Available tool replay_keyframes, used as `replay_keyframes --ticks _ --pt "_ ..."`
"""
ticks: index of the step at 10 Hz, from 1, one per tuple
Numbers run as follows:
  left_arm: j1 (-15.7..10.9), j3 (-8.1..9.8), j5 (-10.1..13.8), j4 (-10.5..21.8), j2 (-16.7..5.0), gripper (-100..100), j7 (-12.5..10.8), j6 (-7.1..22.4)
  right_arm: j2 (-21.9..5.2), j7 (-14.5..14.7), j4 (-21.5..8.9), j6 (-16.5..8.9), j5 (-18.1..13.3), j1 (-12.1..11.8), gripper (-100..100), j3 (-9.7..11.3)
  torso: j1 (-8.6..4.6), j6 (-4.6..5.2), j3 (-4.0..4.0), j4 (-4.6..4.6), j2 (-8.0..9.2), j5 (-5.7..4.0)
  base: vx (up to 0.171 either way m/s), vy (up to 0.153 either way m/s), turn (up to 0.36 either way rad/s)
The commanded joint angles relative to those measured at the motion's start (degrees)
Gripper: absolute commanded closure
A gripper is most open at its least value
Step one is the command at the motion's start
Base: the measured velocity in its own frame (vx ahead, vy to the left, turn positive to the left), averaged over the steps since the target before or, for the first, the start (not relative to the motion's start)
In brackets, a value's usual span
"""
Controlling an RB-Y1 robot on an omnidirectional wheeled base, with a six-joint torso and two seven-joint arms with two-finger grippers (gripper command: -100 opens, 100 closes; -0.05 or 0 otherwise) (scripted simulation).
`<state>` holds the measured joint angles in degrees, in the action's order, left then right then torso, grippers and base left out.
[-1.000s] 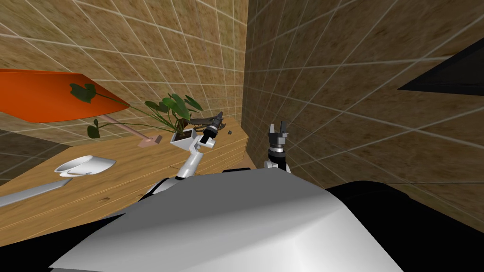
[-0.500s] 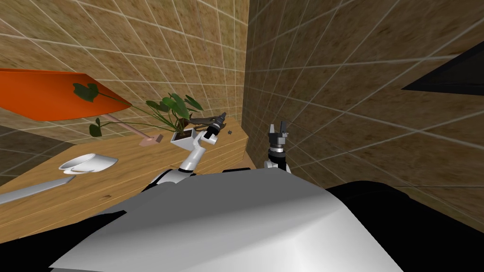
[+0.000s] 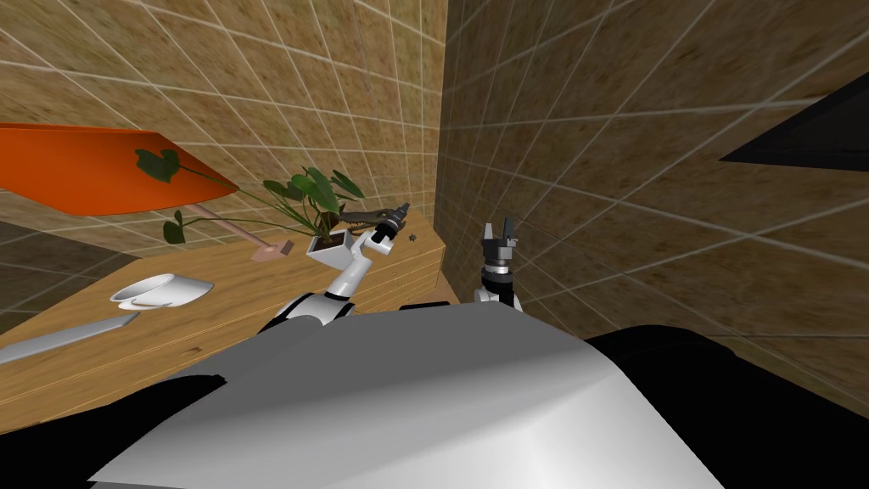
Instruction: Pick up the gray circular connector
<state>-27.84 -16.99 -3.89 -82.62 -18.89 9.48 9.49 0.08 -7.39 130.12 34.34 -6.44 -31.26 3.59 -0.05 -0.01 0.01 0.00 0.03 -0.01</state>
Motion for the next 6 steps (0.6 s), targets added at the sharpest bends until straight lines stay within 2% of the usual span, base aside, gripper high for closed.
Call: replay_keyframes --ticks 1,2,3,4,5,6 --pt "-1.37 -0.48 0.32 2.43 -0.13 -100 0.55 1.05 0.0 0.0 0.0 0.0 0.0 0.0 0 0.0 0.0 0.0 0.0 0.0 0.0 0.0 -0.011 -0.014 0.009" --pt "-3.79 -1.49 0.87 4.72 -0.2 -100 1.64 3.28 0.0 0.0 0.0 0.0 0.0 0.0 0 0.0 -0.01 0.0 0.0 0.0 0.01 0.0 -0.018 -0.019 0.016" --pt "-3.79 -1.49 0.87 5.51 -0.2 -100 1.64 3.28 0.0 0.0 0.0 0.0 0.0 0.0 0 0.0 -0.02 0.0 0.01 0.0 0.02 -0.01 -0.015 -0.016 0.006" --pt "-6.1 -2.48 1.45 7.95 -0.23 -100 2.72 5.51 0.0 0.0 0.0 0.0 0.0 0.0 0 0.0 -0.01 -0.01 0.01 0.0 0.03 0.0 -0.018 -0.02 0.016" --pt "-6.1 -2.48 1.45 8.57 -0.23 -100 2.72 5.51 0.0 0.0 0.0 0.0 0.0 0.0 0 0.0 -0.03 0.0 0.02 0.01 0.03 0.0 -0.014 -0.019 0.005" --pt "-8.28 -3.45 2.05 11.01 -0.21 -100 3.8 7.72 0.0 0.0 0.0 0.0 0.0 0.0 0 0.0 -0.02 -0.01 0.01 0.0 0.02 0.0 -0.02 -0.022 0.007"
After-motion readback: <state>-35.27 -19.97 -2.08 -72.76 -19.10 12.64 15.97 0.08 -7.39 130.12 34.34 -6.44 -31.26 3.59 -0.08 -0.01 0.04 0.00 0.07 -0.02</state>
